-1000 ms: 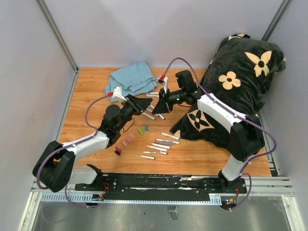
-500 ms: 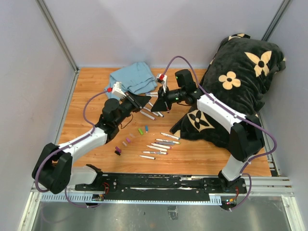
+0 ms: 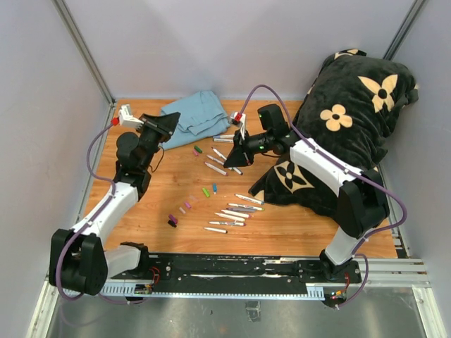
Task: Open the pen caps
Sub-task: Place the pen cap at the center of the board.
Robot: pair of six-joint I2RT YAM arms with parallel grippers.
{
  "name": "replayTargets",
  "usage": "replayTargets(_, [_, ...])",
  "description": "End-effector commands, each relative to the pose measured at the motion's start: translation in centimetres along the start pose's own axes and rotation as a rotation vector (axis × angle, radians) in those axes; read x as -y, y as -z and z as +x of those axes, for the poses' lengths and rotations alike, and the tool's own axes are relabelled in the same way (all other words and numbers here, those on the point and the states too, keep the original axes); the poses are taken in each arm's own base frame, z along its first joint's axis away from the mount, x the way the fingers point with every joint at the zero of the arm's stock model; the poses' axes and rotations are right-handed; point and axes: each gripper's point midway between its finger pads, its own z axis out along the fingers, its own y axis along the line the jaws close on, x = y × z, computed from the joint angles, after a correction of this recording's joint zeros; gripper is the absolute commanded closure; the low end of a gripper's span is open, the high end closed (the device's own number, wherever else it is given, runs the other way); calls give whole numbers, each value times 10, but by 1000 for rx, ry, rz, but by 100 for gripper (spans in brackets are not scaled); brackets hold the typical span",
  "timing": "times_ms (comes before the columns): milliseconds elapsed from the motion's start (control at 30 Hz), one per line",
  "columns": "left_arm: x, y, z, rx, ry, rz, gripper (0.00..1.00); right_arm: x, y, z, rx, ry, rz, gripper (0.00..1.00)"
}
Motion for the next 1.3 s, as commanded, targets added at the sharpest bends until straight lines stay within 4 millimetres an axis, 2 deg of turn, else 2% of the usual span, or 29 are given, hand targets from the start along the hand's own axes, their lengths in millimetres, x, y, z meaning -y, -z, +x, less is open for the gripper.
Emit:
replayTargets(0, [-17, 20, 7, -32, -38, -23, 100, -16, 6, -5, 5, 77, -34, 99])
replayTargets(300, [-82, 74, 56, -172, -108, -181, 100, -8, 15, -4, -5, 117, -12, 99])
replayTargets(500, [-118, 91, 74, -218, -117, -299, 100, -3, 20, -4, 1, 112, 2, 98])
replayTargets(733, [-144, 93, 96, -314, -92, -393, 100, 1, 25, -5, 6, 110, 15, 98])
replayTargets(1267, [-192, 73, 130, -498, -87, -563, 100, 4, 26, -3, 5, 101, 21, 96])
